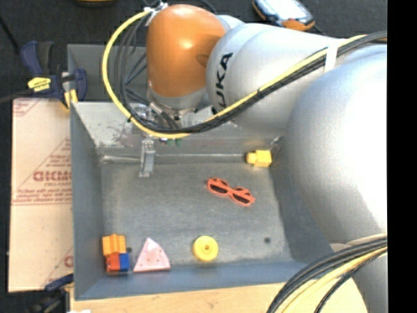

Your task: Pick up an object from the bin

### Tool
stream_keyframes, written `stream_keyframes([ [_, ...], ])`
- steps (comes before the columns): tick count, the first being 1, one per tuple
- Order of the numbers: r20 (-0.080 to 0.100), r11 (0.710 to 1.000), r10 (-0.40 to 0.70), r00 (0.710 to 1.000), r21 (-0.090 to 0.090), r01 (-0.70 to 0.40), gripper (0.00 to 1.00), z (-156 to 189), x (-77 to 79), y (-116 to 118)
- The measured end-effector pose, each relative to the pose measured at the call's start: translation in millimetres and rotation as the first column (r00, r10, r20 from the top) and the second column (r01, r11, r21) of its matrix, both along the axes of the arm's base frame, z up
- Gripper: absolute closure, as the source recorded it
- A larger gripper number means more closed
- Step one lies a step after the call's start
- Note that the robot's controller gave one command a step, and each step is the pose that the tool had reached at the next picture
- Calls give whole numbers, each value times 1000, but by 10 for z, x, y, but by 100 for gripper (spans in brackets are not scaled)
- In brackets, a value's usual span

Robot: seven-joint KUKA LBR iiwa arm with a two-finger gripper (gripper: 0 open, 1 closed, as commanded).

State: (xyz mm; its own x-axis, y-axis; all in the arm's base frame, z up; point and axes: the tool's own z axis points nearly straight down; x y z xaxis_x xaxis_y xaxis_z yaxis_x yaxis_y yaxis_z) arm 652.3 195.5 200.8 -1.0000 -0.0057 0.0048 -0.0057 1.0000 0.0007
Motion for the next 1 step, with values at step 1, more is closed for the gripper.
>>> stream_keyframes([
  [1, 9, 1000, -3, 1000, 1, 3, 0, 57, 17, -9],
])
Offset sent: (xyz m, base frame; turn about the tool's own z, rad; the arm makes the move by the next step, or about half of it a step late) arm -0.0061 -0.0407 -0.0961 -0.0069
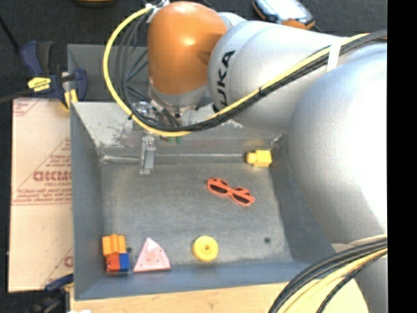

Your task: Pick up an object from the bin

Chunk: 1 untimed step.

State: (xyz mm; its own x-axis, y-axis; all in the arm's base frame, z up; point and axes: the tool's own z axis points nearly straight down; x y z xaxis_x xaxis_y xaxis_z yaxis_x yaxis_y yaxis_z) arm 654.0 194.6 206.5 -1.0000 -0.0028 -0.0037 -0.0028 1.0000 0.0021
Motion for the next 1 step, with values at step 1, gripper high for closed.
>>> stream_keyframes([
  [1, 5, 1000, 6, 1000, 2, -6, 0, -556, -28, -223],
])
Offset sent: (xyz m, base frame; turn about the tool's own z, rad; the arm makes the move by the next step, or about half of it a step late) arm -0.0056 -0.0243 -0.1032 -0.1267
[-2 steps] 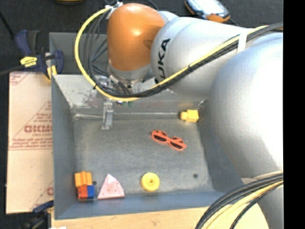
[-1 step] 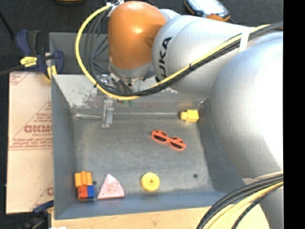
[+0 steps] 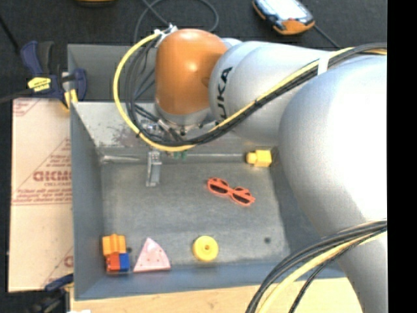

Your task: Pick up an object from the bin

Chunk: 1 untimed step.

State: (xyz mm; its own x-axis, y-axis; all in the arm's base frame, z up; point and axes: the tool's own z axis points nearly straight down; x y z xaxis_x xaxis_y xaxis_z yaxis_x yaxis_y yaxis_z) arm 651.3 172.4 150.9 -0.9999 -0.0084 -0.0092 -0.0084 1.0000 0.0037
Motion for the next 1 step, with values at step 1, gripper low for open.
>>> stream_keyframes([
  [1, -6, 994, 114, 994, -4, -114, 0, -405, -14, -34],
])
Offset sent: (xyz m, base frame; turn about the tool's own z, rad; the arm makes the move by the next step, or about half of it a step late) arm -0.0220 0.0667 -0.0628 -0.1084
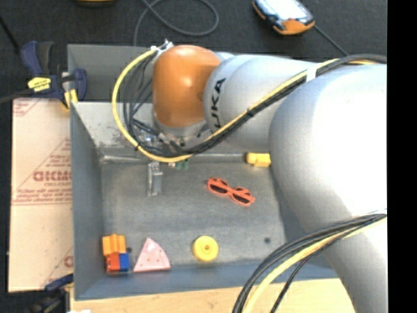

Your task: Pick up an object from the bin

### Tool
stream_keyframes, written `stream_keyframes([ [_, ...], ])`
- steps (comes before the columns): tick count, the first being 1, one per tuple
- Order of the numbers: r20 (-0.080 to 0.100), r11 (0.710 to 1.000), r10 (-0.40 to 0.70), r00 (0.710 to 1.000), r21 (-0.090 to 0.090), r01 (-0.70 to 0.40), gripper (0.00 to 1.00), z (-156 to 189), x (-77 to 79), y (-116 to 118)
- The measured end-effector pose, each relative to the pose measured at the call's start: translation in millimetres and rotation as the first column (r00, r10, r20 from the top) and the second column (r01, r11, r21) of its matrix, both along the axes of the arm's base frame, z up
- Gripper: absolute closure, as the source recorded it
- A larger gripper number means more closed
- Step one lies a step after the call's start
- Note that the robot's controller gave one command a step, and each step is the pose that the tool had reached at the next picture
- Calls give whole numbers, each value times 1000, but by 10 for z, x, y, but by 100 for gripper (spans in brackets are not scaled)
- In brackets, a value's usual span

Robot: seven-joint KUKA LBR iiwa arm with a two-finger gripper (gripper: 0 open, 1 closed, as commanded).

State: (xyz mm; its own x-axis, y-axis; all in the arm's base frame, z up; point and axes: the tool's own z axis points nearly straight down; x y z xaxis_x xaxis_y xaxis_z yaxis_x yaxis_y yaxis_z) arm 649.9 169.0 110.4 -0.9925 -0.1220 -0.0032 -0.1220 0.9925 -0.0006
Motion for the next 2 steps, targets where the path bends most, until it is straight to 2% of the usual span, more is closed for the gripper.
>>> stream_keyframes([
  [1, 2, 1000, -5, 1000, 1, 5, 0, -155, -119, 470],
  [2, 0, 999, 39, 999, 5, -39, 0, -190, -207, 736],
])
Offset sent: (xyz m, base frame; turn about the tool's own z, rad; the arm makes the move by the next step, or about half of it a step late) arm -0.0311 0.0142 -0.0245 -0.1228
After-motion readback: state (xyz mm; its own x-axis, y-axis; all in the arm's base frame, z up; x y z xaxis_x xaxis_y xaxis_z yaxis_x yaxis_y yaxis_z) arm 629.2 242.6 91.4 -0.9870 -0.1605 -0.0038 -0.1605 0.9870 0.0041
